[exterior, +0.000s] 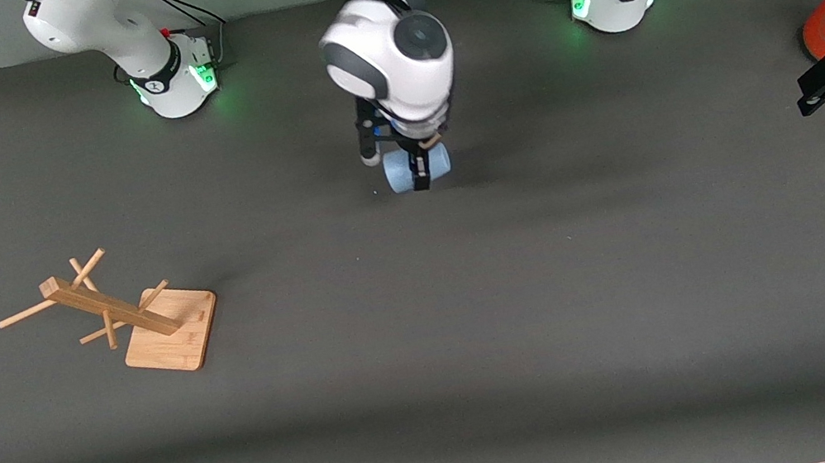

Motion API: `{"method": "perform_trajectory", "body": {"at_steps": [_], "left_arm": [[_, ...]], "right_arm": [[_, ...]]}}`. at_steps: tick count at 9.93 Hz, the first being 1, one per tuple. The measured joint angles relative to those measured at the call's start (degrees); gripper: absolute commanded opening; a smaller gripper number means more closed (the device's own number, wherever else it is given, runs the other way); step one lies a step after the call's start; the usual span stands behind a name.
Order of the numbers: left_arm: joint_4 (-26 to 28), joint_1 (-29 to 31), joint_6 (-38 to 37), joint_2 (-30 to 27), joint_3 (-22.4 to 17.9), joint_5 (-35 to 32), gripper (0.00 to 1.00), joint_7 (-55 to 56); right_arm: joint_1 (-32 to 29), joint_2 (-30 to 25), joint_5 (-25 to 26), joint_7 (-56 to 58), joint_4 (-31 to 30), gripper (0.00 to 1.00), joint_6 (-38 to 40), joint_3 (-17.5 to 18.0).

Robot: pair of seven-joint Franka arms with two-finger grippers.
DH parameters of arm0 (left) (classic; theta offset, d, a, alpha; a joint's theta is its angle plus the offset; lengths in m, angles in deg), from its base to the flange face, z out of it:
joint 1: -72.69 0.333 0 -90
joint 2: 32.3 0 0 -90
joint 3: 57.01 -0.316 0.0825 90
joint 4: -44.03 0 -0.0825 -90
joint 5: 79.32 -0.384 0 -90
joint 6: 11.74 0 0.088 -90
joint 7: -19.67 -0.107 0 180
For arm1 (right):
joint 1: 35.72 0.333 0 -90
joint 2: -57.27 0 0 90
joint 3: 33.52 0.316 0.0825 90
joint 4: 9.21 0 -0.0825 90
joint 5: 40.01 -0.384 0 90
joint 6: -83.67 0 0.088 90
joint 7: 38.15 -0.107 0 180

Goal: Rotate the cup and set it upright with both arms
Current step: 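Carry the blue cup with the right gripper toward the table middle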

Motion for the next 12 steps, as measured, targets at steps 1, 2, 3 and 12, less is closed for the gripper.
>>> {"method": "perform_trajectory", "body": {"at_steps": [1,2,3,12], "left_arm": [[0.0,0.0,0.0,0.0,0.0,0.0,1.0,0.0],[0.0,0.0,0.0,0.0,0.0,0.0,1.0,0.0],[0.0,0.0,0.0,0.0,0.0,0.0,1.0,0.0],[0.0,0.0,-0.3,0.0,0.0,0.0,1.0,0.0]], "right_arm": [[0.1,3.0,0.0,-1.8,1.9,0.51,-0.7,0.0],[0.3,5.4,0.0,-3.5,3.3,0.51,-1.5,0.0],[0.6,7.4,0.0,-5.3,4.2,0.51,-2.9,0.0],[2.3,15.1,0.0,-6.8,11.3,0.96,-4.8,0.0]]}}
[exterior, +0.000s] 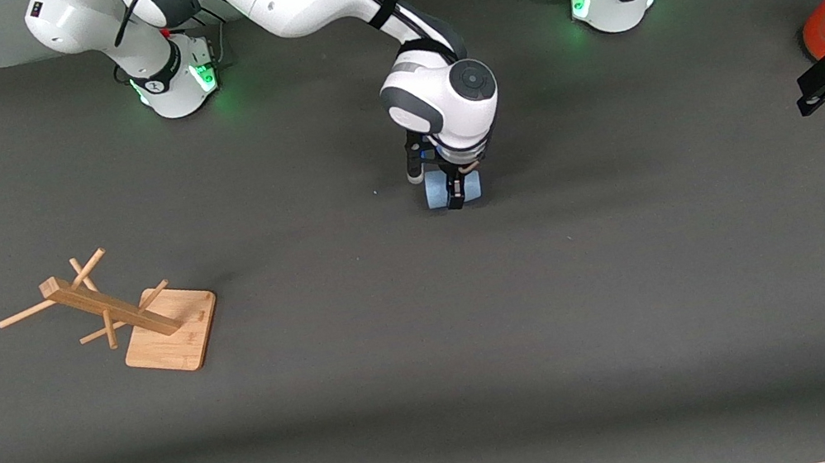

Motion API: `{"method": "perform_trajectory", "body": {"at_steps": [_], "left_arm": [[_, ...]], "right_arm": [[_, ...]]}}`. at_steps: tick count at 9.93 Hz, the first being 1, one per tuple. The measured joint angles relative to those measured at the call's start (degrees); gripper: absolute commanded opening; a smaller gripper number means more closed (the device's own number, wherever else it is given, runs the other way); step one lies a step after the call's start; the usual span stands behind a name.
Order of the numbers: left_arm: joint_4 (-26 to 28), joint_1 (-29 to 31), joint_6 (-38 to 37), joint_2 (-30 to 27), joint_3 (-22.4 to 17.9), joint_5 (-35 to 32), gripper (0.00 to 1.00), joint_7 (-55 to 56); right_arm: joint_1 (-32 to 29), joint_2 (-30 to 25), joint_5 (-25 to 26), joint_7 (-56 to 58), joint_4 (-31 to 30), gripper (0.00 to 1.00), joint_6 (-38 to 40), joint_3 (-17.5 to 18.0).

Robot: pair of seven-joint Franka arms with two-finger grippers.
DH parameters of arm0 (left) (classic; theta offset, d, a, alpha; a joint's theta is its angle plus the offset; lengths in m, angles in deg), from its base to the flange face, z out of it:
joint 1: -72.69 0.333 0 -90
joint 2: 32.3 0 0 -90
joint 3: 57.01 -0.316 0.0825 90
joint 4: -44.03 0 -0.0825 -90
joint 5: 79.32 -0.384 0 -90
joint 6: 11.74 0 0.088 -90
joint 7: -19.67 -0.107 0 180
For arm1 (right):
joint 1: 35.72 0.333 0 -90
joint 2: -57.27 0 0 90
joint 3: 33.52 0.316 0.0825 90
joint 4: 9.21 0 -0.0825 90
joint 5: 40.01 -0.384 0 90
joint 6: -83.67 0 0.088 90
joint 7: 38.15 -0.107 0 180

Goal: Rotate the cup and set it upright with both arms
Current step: 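Carry the blue cup with the right gripper toward the table middle, then reach the left gripper to the cup while the right gripper withdraws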

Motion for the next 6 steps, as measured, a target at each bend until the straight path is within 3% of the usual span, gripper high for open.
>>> {"method": "perform_trajectory", "body": {"at_steps": [6], "left_arm": [[0.1,0.1,-0.8,0.2,0.0,0.3,1.0,0.4]], "right_arm": [[0.0,0.9,0.0,0.0,1.4,1.0,0.2,-0.3]]}}
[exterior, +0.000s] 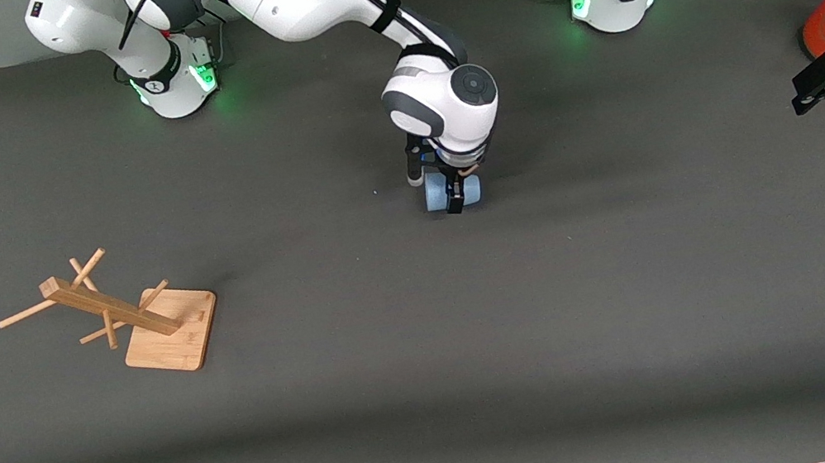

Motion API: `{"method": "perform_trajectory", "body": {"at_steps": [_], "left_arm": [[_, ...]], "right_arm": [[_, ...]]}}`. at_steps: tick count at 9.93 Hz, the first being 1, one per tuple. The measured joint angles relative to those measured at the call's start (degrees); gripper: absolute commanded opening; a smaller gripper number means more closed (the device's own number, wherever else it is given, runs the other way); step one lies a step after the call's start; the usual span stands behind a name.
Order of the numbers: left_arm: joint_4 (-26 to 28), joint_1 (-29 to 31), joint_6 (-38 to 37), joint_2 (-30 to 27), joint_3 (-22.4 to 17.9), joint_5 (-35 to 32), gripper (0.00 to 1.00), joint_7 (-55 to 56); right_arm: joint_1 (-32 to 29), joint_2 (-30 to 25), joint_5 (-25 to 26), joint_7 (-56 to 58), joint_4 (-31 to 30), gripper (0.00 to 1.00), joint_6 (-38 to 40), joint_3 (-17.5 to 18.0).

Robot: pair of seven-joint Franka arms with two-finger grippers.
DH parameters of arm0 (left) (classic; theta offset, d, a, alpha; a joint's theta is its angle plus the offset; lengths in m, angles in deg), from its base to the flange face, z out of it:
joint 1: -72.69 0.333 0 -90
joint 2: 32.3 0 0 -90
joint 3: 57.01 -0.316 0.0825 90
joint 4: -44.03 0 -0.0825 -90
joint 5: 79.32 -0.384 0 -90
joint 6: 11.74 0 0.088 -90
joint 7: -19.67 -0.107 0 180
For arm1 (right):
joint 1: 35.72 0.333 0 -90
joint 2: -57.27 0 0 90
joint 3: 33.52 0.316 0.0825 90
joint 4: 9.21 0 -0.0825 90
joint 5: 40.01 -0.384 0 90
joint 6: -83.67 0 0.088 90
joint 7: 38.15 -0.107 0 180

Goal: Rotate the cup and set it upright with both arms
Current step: 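Reach the left gripper to the cup while the right gripper withdraws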

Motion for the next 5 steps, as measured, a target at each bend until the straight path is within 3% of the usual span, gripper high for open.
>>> {"method": "perform_trajectory", "body": {"at_steps": [2,5], "left_arm": [[0.0,0.0,-1.2,0.1,-0.1,0.0,1.0,1.7],[0.2,0.0,-2.0,1.1,0.0,0.3,1.0,8.4]], "right_arm": [[-0.4,-2.5,0.0,0.4,1.4,1.0,3.6,-0.6],[-5.3,-12.4,-1.6,6.4,2.4,1.0,15.1,0.1]]}}
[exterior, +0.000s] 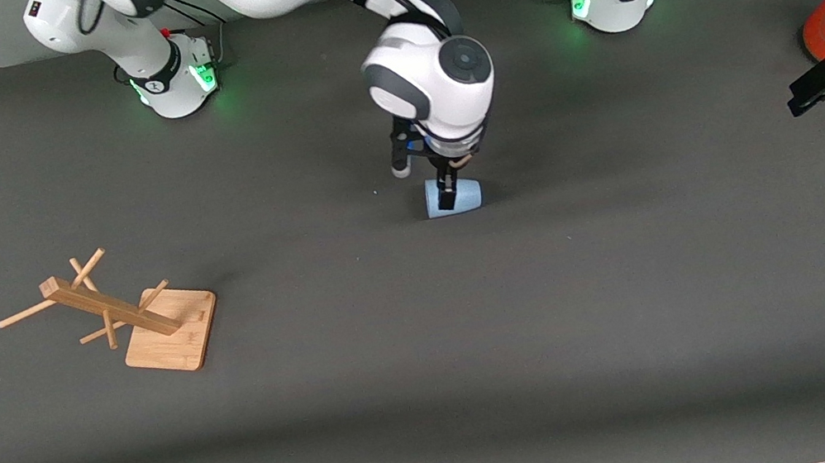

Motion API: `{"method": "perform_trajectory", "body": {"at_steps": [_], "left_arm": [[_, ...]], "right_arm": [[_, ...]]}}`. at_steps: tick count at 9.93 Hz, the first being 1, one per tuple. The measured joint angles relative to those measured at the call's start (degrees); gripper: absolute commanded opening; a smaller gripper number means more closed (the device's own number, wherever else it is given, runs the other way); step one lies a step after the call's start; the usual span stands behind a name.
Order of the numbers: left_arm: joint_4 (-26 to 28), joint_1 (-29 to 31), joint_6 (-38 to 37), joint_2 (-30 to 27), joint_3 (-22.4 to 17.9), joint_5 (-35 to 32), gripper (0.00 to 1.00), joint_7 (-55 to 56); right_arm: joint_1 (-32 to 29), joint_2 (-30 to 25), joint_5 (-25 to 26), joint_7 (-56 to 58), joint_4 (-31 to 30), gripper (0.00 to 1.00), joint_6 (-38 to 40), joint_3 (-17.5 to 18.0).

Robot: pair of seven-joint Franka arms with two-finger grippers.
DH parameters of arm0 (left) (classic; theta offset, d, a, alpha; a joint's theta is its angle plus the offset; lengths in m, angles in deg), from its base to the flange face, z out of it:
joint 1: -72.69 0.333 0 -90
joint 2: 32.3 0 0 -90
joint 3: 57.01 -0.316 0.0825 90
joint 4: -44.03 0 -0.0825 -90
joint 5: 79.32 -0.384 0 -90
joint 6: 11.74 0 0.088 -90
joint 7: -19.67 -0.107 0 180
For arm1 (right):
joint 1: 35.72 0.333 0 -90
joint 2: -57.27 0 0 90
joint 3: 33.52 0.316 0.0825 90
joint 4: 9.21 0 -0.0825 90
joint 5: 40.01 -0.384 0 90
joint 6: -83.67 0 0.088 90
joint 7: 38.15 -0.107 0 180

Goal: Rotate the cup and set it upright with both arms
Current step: 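Reach the left gripper to the cup while the right gripper withdraws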

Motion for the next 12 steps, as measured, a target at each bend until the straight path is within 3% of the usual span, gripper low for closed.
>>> {"method": "perform_trajectory", "body": {"at_steps": [2,6,9,12], "left_arm": [[0.1,-1.5,0.0,1.7,0.4,2.5,1.0,2.4],[0.2,-16.1,3.9,9.1,1.7,1.8,1.0,16.8],[-0.7,-28.8,9.6,16.4,2.0,-2.8,1.0,31.6],[-6.0,-38.4,10.6,26.7,1.9,-3.9,1.0,42.4]], "right_arm": [[-7.1,-10.5,-2.0,13.9,-1.1,1.0,10.1,0.5],[-21.0,-26.1,-2.4,48.2,-9.8,1.0,19.4,0.6],[-32.0,-34.3,-2.2,77.8,-15.6,1.0,22.0,0.6],[-43.3,-37.7,-2.2,107.3,-17.5,1.0,22.0,0.6]]}}
